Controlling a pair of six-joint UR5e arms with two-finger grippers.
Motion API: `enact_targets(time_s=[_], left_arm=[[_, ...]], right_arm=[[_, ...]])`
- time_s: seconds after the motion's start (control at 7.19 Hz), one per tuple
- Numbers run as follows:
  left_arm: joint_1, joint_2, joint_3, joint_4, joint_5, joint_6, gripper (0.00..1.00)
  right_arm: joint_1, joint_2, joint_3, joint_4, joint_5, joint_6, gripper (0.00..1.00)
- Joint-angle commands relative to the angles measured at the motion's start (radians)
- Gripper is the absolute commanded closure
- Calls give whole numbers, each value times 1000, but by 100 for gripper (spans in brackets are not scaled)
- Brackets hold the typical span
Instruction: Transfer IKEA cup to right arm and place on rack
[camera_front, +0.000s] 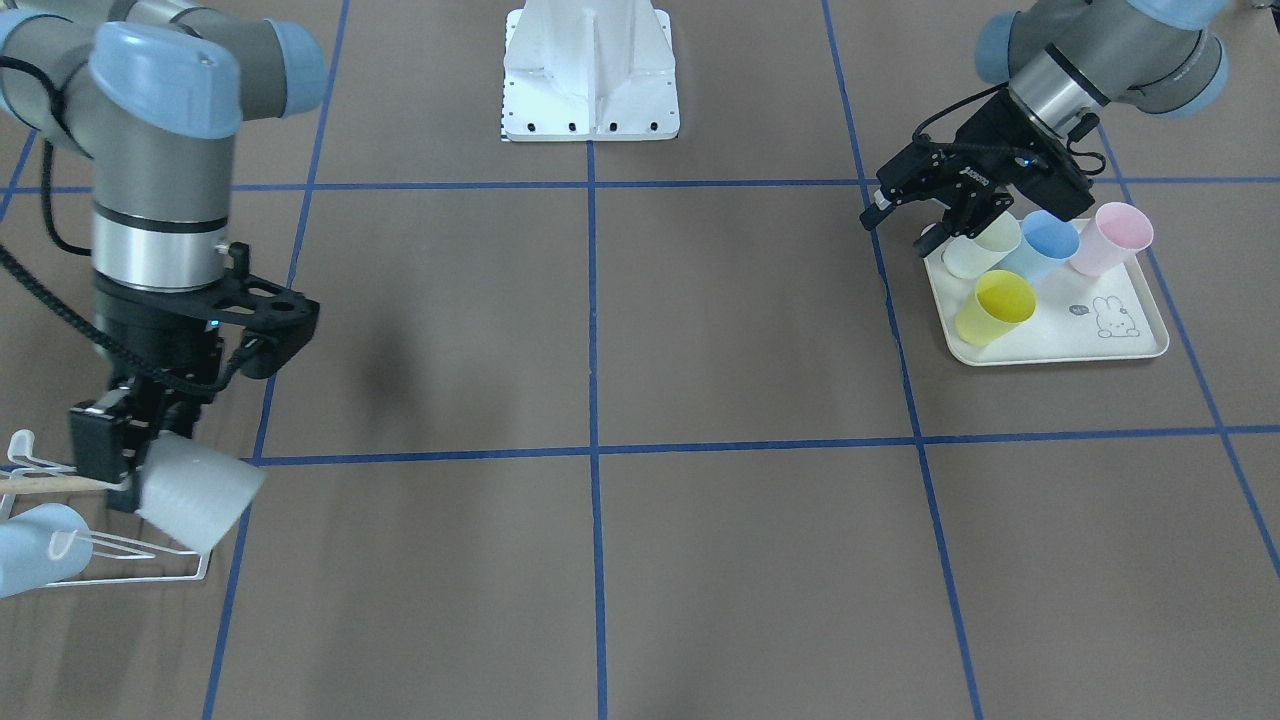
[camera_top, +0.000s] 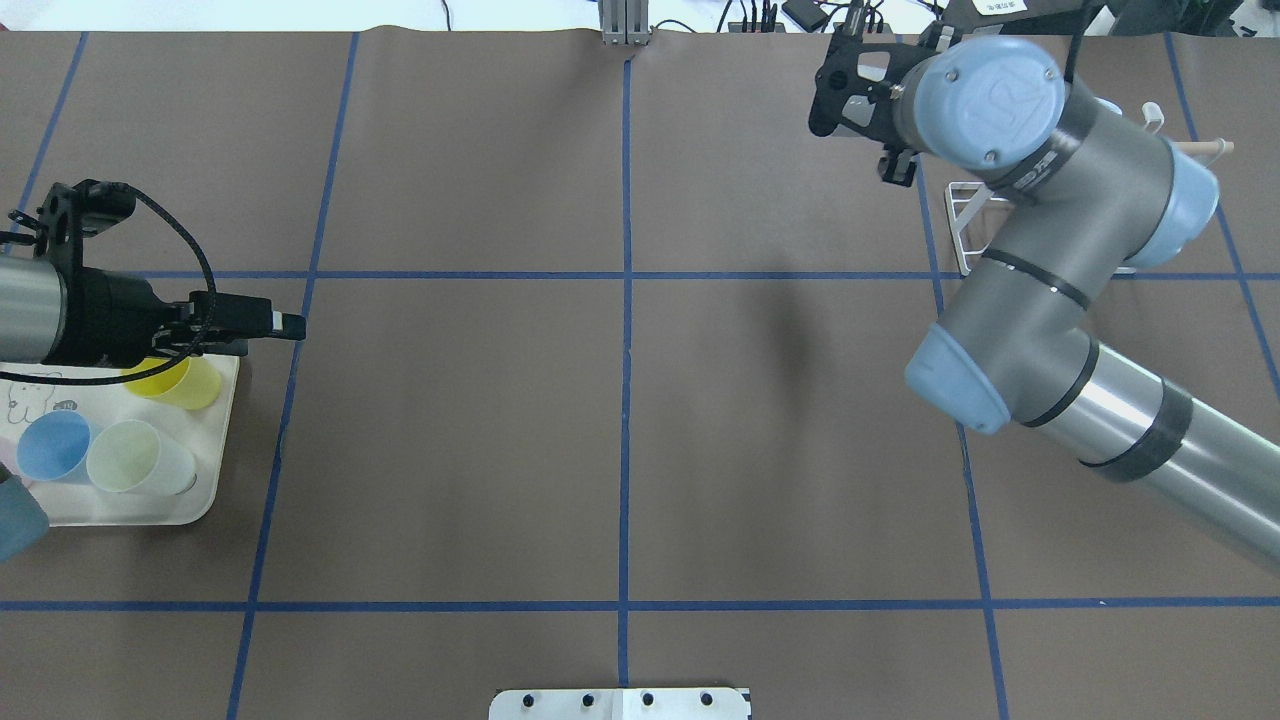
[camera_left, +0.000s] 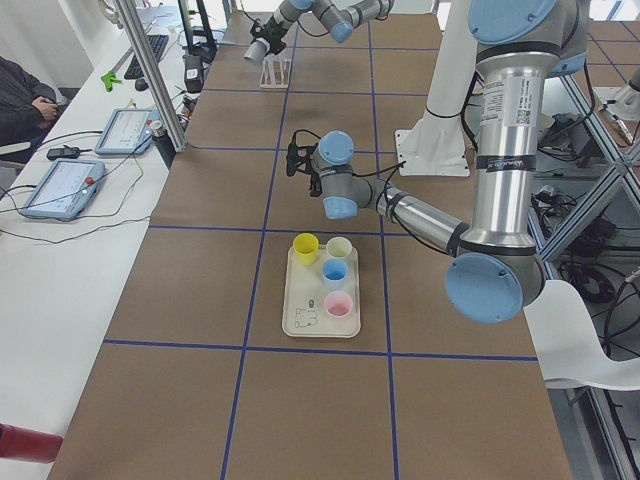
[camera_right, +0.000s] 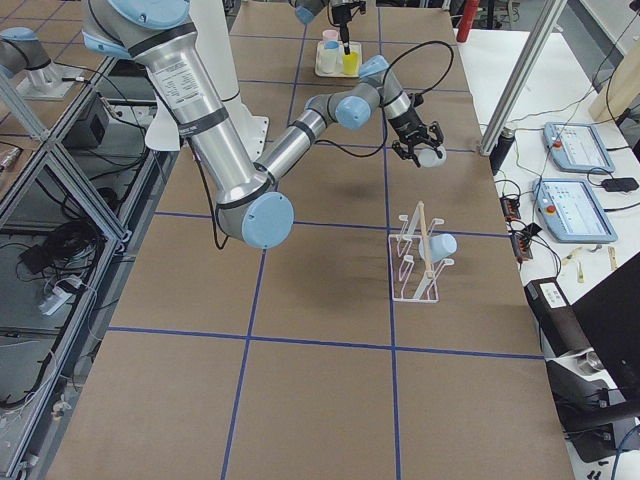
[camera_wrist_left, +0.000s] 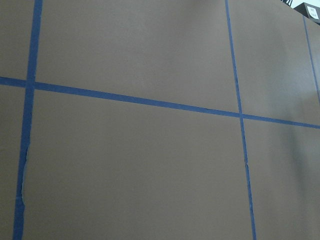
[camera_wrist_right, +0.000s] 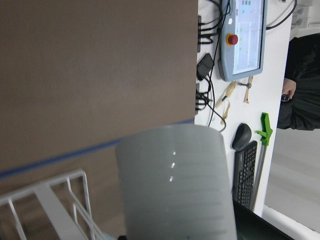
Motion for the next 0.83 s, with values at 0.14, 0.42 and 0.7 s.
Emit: enact_targets(time_s=[0.14,0.42,0.7], left_arm=[[4,0,1,0,16,0,0],[4,-2,1,0,21,-2,0],[6,-2,1,-2,21,-5,0]], right_arm=[[201,-52,-43,-50,-2,-479,100],[205,-63,-163,91,10,-605,100],[223,-66,-256,178,97,-658,100]])
